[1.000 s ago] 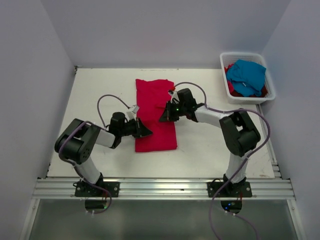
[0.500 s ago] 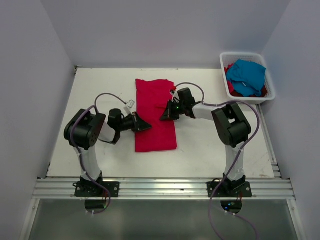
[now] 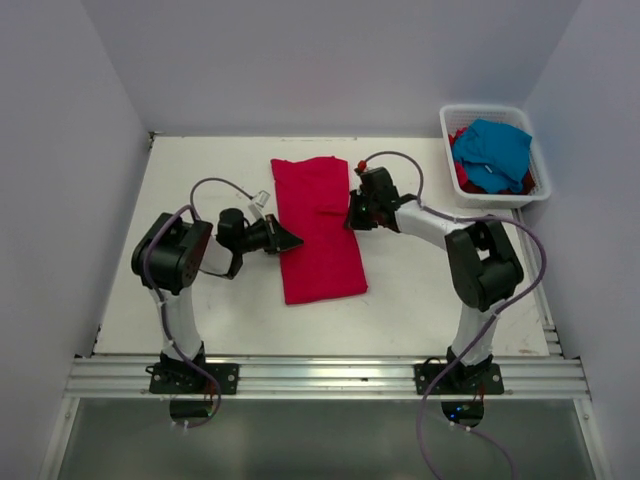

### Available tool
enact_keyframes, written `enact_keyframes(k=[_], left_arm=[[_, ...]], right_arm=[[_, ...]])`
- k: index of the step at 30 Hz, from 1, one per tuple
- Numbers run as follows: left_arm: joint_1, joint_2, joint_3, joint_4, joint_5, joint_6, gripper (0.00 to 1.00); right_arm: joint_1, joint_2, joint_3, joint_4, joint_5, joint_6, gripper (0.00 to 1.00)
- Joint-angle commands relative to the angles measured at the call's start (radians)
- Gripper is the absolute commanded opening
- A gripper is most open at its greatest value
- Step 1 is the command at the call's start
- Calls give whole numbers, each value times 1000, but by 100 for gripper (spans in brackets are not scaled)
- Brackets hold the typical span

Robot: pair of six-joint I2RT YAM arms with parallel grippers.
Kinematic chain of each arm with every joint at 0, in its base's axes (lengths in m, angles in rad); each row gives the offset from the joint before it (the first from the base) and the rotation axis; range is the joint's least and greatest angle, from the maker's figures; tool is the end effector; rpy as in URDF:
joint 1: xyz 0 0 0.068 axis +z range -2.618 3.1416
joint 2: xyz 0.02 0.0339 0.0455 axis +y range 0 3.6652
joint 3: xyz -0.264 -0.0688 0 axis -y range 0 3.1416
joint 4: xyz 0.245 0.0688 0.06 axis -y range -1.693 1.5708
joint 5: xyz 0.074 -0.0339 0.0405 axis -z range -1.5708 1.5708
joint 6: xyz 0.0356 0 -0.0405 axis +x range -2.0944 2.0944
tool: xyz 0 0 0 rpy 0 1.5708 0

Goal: Fold and stack the t-shirts
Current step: Fold the folded rectangular tshirt in 1/3 of the way, then grab one side of the 2/3 rectangular tshirt with both arms

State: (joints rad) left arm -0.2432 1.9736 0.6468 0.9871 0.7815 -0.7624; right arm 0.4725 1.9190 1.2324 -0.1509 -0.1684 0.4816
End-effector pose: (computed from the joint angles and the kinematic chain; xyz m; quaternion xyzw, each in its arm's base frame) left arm 0.3186 -0.1049 0.1000 0.0188 0.7861 -0.5298 0.3180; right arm 0.3629 0.1922 0.1717 -0.0259 0.9304 0.2338 0.2813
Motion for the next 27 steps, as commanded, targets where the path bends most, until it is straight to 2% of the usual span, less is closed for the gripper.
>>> enact_keyframes(k=[1, 4, 6, 9, 12, 13, 16, 17, 18, 19, 20, 24, 26, 27], left_arm=[[13, 18, 27, -5, 1, 52, 0], [16, -30, 13, -42, -14, 70, 0], [13, -117, 8, -109, -39, 100, 0], [-7, -286, -7, -353, -160, 198, 3], [-103, -502, -48, -639, -400, 281, 33], [-103, -502, -56, -687, -441, 278, 40], [-192, -633, -111, -806, -488, 214, 59], [-227, -684, -128, -820, -488, 193, 61], [-243, -711, -171, -829, -488, 157, 64], [-267, -752, -191, -838, -493, 141, 68], [-275, -768, -208, -849, -499, 130, 69], [-291, -846, -282, -922, -550, 97, 74], [-294, -886, -299, -949, -585, 89, 77], [-294, -895, -309, -978, -620, 84, 82]], right_arm=[[-8, -159, -4, -50, 165, -81, 0], [-6, -230, -4, -59, 156, -97, 0], [-6, -270, -4, -91, 155, -98, 0], [-6, -319, -48, -133, 165, -83, 0], [-3, -380, -166, -109, 159, -64, 0], [-3, -394, -197, -108, 159, -60, 0], [5, -464, -307, -102, 139, -47, 2], [8, -483, -333, -96, 126, -46, 9], [11, -500, -385, -92, 107, -40, 29], [11, -535, -408, -84, 81, -35, 36], [12, -548, -430, -78, 66, -32, 51], [14, -609, -516, -59, 1, -17, 67], [14, -618, -534, -50, -13, -17, 70], [12, -617, -539, -50, -16, -15, 70]])
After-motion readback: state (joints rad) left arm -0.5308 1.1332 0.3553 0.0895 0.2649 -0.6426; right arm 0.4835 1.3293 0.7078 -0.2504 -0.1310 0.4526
